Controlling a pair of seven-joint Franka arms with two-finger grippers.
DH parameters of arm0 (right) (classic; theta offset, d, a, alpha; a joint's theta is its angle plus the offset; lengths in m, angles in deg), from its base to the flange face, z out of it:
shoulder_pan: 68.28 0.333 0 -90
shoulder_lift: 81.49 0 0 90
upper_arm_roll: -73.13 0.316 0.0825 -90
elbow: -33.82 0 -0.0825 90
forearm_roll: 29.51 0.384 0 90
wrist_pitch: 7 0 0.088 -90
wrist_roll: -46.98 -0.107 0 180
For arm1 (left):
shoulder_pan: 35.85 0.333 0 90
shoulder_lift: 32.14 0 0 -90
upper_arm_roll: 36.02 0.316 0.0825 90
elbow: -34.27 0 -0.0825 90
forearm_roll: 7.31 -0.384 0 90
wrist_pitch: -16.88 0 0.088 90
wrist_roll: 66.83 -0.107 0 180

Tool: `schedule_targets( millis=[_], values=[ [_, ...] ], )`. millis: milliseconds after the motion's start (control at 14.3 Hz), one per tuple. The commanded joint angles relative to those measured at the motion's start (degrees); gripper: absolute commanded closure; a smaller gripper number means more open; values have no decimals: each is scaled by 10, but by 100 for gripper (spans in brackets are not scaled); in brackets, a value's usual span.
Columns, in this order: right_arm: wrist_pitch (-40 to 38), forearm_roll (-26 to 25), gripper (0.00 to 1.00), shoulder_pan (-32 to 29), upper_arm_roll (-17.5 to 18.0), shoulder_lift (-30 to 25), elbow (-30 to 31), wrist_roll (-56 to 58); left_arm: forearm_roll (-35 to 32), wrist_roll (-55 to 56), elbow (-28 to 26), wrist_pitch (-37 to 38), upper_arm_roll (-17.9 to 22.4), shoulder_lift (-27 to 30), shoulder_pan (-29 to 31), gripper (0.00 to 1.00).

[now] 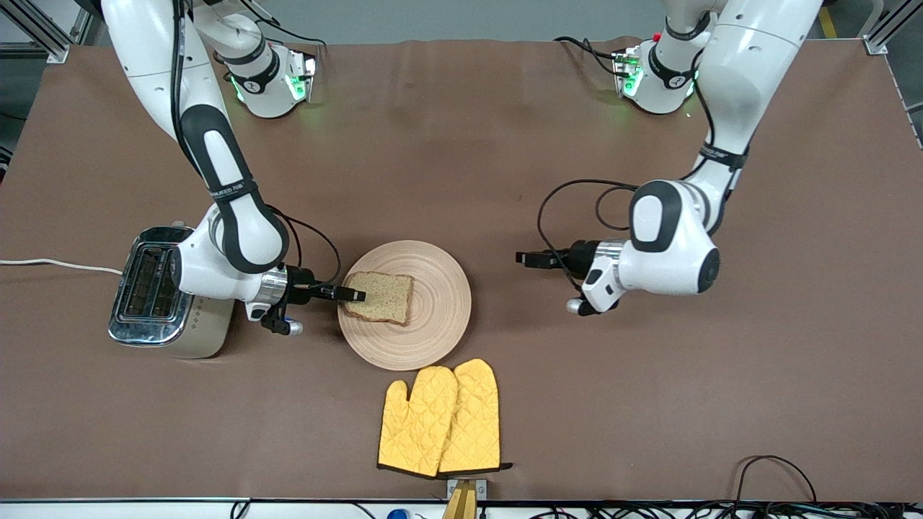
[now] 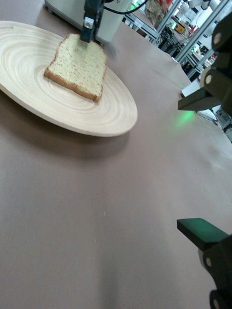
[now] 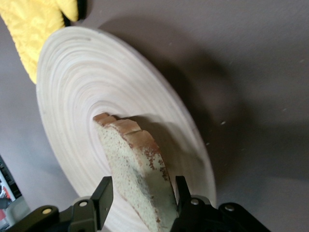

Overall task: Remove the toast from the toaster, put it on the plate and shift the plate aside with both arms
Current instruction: 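Release the toast on the plate while the left gripper reaches the plate rim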

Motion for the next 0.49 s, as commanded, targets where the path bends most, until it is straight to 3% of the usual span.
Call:
schedule_targets(
  millis=[0,279,418],
  values=[
    [-28,-4,40,-10,3,-34,11,-16,39,-12,22,-36,1,-30,-28,2],
    [-76,-68,38,-14,-33,-47,-3,-34,86,-15,32,-71,-3,-57,-46,2],
    [-124,-87,37,-13,-67,-49,-19,-35,113,-31,41,-79,-3,-71,-47,2]
  ],
)
